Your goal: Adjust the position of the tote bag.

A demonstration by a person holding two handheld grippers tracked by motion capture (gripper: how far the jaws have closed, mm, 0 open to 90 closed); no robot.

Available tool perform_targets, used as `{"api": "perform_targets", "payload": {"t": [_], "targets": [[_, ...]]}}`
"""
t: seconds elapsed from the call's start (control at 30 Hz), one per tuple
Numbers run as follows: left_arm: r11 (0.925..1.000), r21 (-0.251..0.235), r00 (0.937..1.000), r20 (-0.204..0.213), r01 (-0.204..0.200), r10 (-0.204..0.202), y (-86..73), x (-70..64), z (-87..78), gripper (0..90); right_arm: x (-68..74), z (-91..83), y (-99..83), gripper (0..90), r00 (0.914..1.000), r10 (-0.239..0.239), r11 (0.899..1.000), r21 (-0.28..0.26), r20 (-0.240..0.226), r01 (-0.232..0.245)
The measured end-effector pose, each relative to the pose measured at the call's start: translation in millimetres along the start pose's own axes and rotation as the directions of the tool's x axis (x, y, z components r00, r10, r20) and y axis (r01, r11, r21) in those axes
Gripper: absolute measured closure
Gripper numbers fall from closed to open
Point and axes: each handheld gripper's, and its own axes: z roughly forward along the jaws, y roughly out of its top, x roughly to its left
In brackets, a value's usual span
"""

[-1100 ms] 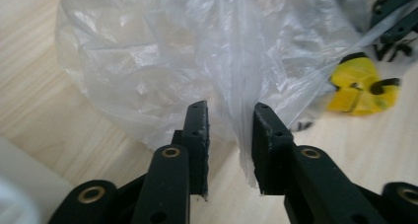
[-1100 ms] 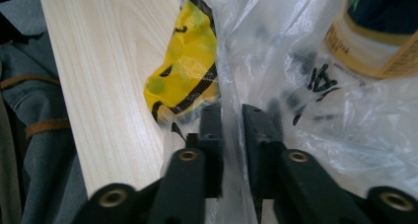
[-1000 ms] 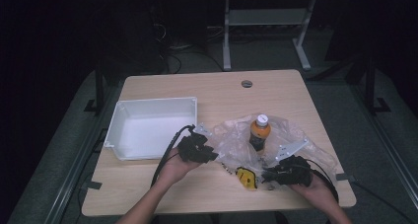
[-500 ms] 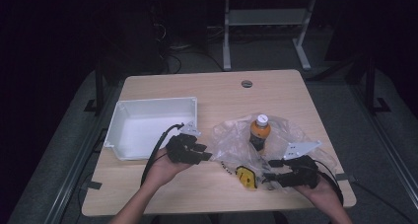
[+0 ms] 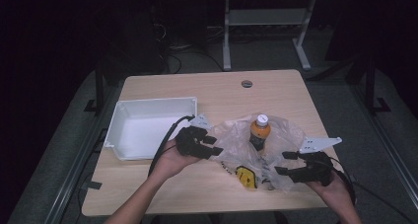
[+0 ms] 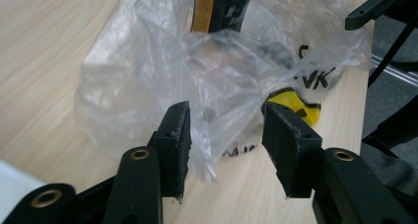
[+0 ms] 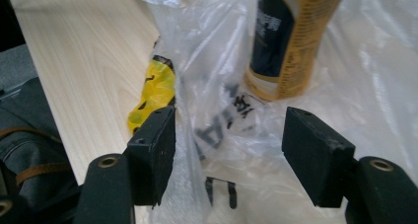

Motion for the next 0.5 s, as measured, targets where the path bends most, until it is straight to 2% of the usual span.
{"api": "perform_targets", "payload": {"t": [0.13, 0.17, 0.5], "targets": [[0.9998, -0.005, 0.9998, 0.011, -0.017, 0.017, 10.4, -0.4, 6.2, 50.1, -4.3, -4.6, -1.9, 35.2, 0.9999, 0.009, 1.000, -0.007, 0.012, -0.009], [0.9995, -0.002, 0.9994, 0.011, -0.033, 0.033, 13.1, 0.1, 7.0, 49.5, -5.1, -5.7, -2.2, 35.0, 0.9999, 0.009, 1.000, -0.005, 0.013, -0.009], [0.9982, -0.010, 0.9978, 0.028, -0.059, 0.060, 38.3, 3.1, 18.1, 43.9, -12.8, -14.2, -5.1, 32.8, 0.9981, 0.032, 0.999, -0.015, 0.052, -0.032]]}}
